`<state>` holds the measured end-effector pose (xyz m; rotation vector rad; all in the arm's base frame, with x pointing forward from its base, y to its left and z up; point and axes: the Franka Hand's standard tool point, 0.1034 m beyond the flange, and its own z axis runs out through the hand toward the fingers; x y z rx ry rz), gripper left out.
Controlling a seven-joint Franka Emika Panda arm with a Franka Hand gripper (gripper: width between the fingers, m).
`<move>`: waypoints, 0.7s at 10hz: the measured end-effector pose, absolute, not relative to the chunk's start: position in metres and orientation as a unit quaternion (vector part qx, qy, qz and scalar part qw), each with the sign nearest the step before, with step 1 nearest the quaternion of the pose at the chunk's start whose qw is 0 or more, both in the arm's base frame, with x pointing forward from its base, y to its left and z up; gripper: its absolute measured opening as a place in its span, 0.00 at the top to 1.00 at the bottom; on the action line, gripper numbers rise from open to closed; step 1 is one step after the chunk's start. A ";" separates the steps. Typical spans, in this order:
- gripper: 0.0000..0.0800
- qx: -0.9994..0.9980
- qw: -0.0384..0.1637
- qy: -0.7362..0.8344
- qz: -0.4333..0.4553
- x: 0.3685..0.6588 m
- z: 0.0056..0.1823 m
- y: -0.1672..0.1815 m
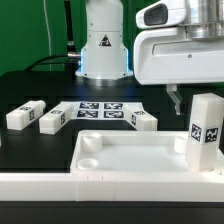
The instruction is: Assemble desk
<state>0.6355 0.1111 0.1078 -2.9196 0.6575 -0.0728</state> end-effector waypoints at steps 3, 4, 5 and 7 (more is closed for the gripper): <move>0.19 -0.998 0.050 0.021 -0.043 0.640 0.108 0.105; 0.19 -0.997 0.047 -0.030 -0.047 0.642 0.109 0.103; 0.19 -0.995 0.041 -0.074 -0.049 0.642 0.108 0.102; 0.19 -0.988 0.033 -0.139 -0.052 0.642 0.108 0.101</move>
Offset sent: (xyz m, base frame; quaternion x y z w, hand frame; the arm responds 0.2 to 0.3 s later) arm 0.0172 -0.0079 0.0043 -0.0150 -0.0086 -0.2946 0.9555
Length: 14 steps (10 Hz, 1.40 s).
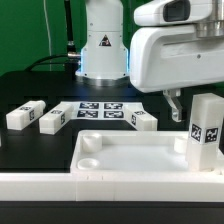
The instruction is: Assemble desk
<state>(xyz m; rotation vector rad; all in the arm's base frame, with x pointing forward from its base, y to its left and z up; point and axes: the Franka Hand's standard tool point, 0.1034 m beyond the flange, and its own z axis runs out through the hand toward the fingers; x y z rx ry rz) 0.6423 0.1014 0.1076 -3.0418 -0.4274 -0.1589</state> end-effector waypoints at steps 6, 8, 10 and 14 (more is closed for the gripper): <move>0.64 -0.990 0.034 -0.130 -0.051 0.642 0.107 0.102; 0.64 -0.996 0.037 -0.061 -0.049 0.642 0.107 0.101; 0.64 -0.998 0.040 0.012 -0.048 0.643 0.108 0.099; 0.64 -0.974 0.052 0.219 -0.038 0.638 0.108 0.097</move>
Offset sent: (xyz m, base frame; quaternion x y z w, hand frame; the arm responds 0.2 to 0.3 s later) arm 0.0000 0.0000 0.0000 0.0000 0.0000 0.0000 1.0000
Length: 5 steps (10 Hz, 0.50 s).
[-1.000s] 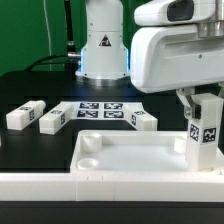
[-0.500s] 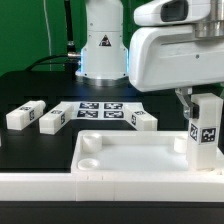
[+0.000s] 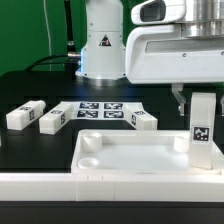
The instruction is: Assemble desk
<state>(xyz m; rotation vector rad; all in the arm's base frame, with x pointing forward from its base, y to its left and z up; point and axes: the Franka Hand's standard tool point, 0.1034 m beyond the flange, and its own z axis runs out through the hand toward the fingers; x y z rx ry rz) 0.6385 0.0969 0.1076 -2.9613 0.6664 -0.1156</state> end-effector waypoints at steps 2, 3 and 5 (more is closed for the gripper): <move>0.64 -0.949 0.055 0.310 -0.032 0.638 0.108 0.096; 0.64 -0.940 0.055 0.336 -0.031 0.638 0.108 0.096; 0.64 -0.905 0.059 0.421 -0.029 0.638 0.107 0.097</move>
Offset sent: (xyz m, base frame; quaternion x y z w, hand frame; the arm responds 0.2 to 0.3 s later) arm -0.0065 0.0069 -0.0072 0.0190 0.0099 0.2499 0.9680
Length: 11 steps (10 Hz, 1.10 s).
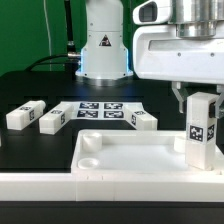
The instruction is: Assemble desk
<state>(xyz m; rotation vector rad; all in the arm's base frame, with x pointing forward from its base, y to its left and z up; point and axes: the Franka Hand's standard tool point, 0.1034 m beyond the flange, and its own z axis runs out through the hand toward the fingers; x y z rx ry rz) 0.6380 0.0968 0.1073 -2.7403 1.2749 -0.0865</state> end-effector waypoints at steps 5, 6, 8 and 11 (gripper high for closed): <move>0.64 -0.844 0.064 0.532 -0.021 0.637 0.107 0.097; 0.50 -0.843 0.065 0.533 -0.020 0.637 0.107 0.098; 0.33 -0.861 0.065 0.504 -0.022 0.638 0.108 0.098; 0.19 -0.917 0.060 0.394 -0.031 0.638 0.107 0.101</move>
Offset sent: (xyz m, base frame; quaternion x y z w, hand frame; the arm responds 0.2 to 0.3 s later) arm -0.0007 0.0008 0.0023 -0.0095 -0.0039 0.1233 0.9923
